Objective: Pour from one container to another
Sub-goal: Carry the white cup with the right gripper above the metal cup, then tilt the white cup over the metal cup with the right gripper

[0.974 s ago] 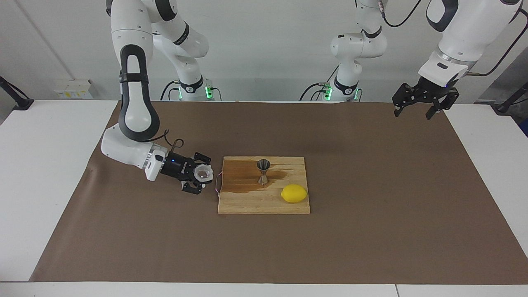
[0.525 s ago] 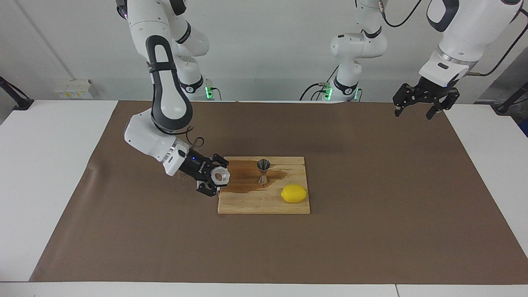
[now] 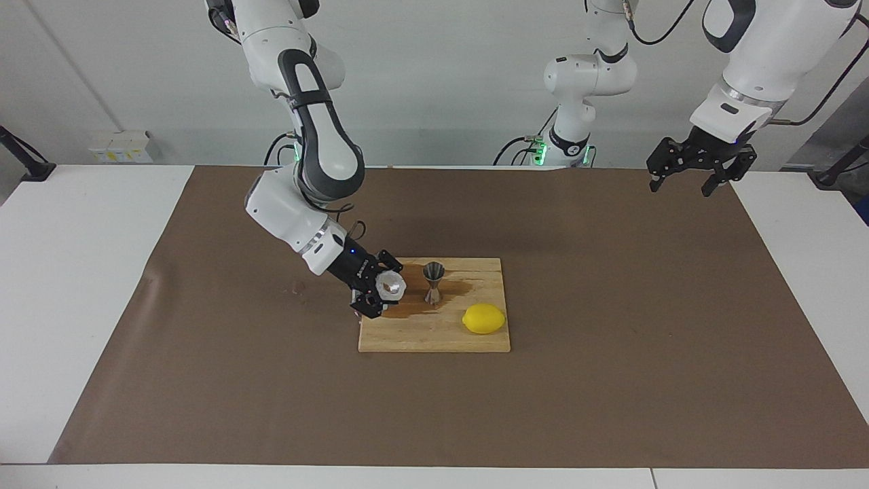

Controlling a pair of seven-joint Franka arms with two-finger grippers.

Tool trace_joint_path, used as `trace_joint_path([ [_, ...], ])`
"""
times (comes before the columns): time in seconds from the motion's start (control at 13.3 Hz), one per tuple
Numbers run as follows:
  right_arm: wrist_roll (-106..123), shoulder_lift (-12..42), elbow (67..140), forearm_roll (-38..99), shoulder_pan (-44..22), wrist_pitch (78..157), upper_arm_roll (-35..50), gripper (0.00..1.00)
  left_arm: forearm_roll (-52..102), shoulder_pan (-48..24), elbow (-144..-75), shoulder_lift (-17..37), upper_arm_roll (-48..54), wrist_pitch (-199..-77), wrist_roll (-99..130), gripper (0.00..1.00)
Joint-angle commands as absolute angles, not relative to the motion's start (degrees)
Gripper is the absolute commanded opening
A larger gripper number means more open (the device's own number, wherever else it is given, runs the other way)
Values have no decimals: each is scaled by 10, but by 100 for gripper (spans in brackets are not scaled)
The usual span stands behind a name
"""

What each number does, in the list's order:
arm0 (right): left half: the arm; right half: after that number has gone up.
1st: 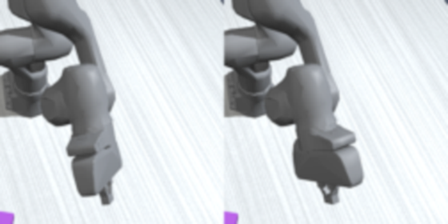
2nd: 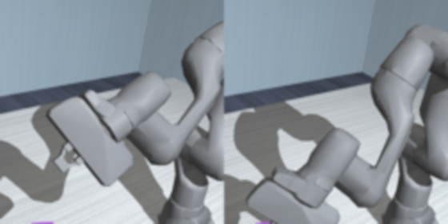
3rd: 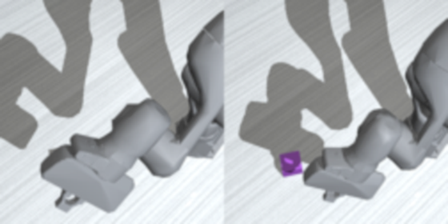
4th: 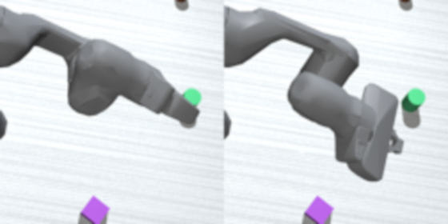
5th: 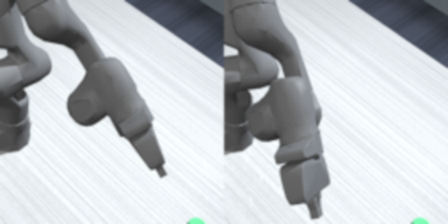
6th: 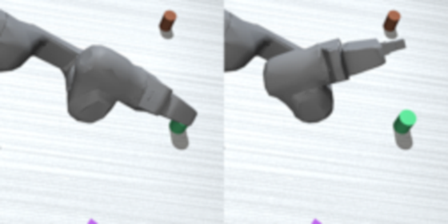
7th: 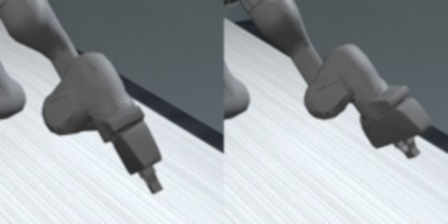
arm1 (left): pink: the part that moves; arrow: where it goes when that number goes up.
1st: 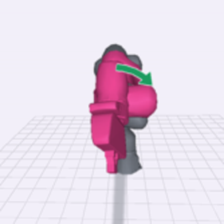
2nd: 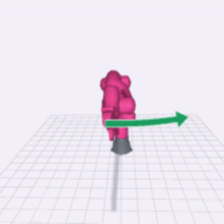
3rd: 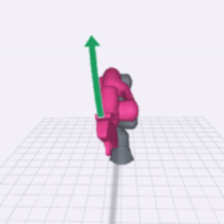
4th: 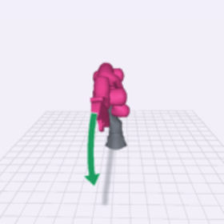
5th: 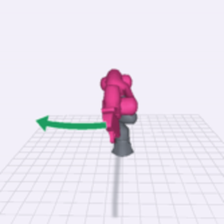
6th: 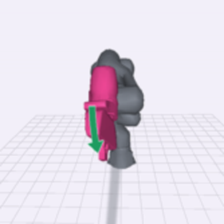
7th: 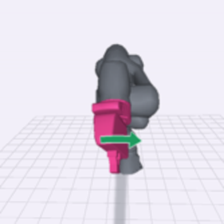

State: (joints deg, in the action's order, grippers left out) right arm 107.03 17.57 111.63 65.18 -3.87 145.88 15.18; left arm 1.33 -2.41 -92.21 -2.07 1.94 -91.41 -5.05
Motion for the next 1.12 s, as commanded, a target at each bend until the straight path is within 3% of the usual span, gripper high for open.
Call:
trace_joint_path([
  [0.0,1074,142,1154,654,-55,1483,149,0,4,-16,-927,-28,25,-907,-55,100],
  [1.05,1078,120,1193,565,-101,1580,148,0,4,-16,-926,-28,25,-907,-55,100],
])
